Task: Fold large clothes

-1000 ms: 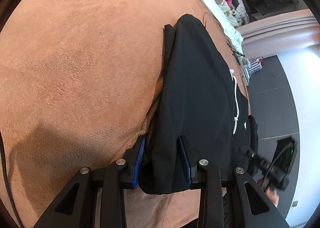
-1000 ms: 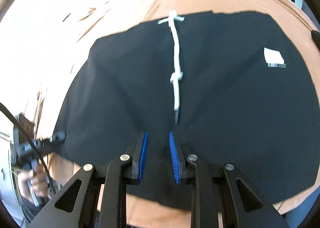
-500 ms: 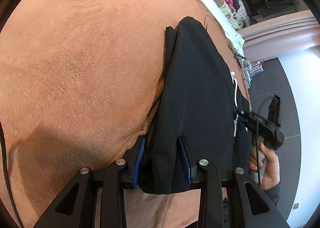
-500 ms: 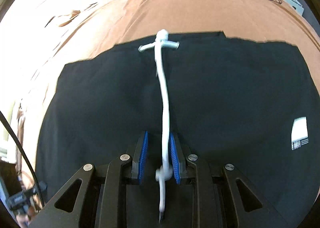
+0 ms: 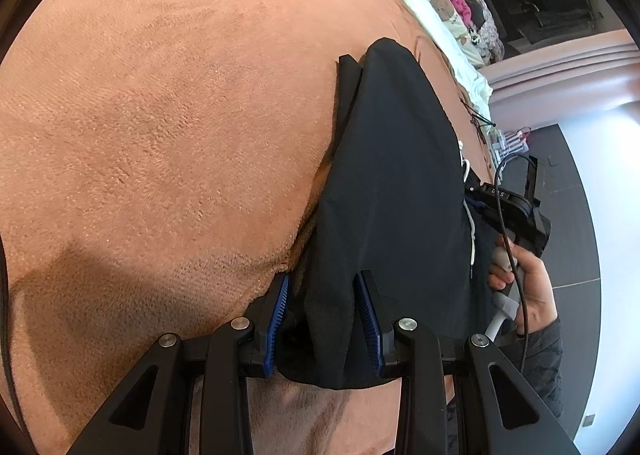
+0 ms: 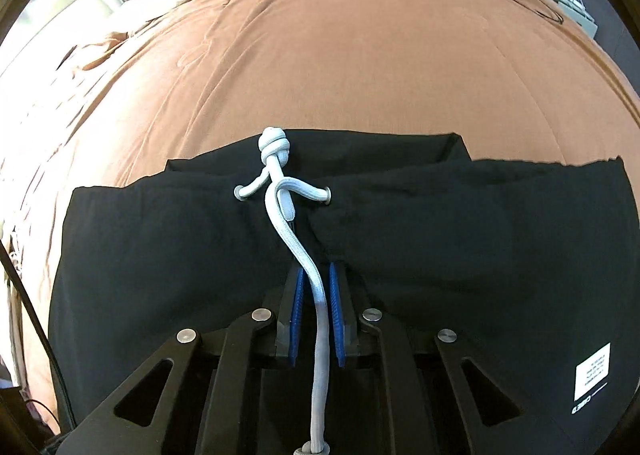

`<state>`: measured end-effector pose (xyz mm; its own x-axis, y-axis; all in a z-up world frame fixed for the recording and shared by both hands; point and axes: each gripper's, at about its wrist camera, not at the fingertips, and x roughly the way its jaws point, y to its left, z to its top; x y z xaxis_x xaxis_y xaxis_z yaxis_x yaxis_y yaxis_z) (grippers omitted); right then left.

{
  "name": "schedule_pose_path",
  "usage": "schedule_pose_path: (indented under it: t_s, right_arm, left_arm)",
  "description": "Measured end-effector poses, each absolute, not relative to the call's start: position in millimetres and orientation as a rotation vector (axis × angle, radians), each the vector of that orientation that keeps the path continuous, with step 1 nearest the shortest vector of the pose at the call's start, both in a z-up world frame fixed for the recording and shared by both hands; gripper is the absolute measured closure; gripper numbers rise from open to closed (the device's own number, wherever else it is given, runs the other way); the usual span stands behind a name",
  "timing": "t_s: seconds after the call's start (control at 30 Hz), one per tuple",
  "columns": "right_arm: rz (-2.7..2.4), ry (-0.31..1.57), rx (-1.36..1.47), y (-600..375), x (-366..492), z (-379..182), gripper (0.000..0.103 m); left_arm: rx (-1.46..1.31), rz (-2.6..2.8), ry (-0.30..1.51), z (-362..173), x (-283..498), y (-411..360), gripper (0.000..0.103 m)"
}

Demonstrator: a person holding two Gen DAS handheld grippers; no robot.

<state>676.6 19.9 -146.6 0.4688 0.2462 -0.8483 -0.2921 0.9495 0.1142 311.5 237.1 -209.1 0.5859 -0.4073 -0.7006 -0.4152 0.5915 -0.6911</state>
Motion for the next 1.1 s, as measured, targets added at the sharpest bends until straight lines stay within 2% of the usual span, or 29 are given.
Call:
schedule_pose_path:
  t_s: [0.2, 0.37, 0.63, 1.1]
  right_arm:
    - [0.394, 1.06, -0.087, 32.1, 660.9, -142.3, 0.092]
    - [0.44, 1.096, -0.084, 33.8, 626.4, -154.9, 0.092]
    - [0.452, 1.117, -0.065, 30.0, 591.7, -167.8, 0.092]
    - [0.494, 0.899, 0.029, -25.0, 510.7, -125.9, 0.092]
  left_arm:
    - [-1.002, 0.024, 0.983, -207.8, 308.2, 236.4, 0.068]
    - [-1.036, 0.028, 0.951, -202.5, 300.2, 237.2, 0.079]
    - [-1.052, 0.005, 0.897, -179.3, 290.6, 232.5, 0.086]
    - [-1.001, -0.124, 0.781, -114.8, 295.5, 209.9, 0.091]
